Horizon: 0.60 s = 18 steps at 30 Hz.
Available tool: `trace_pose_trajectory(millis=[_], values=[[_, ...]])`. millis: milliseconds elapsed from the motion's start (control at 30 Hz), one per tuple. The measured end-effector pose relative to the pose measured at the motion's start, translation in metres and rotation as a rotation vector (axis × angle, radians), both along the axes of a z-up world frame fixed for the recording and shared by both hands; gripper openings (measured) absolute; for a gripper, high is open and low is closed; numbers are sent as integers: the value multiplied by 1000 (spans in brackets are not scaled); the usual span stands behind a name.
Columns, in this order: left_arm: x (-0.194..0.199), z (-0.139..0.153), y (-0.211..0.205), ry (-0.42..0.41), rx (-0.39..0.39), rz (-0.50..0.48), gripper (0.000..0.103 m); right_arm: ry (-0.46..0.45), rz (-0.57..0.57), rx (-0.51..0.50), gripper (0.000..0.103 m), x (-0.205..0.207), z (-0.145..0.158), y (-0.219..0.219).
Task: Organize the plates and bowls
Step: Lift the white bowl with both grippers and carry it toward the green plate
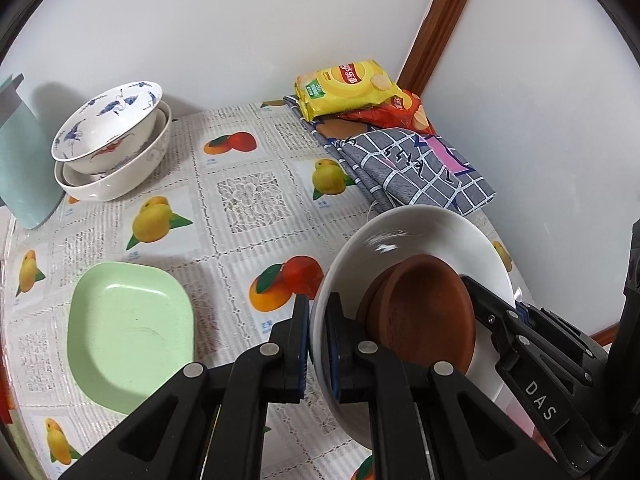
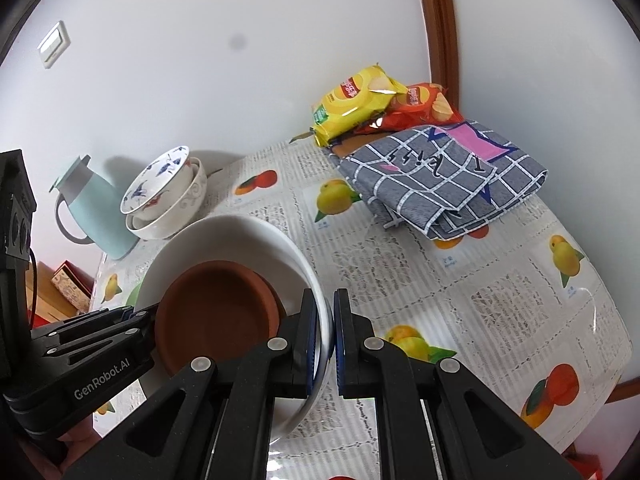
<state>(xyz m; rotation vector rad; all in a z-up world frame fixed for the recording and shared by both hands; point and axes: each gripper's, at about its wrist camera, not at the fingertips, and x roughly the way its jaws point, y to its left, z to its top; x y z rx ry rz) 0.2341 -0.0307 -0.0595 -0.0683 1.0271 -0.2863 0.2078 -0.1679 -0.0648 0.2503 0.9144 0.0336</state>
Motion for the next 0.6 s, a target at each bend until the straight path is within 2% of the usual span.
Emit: trace_pose_trajectory(millis=[600], values=[[-8,10,48,-22,6,36,9,-21,34,24,9,-1,7,45]])
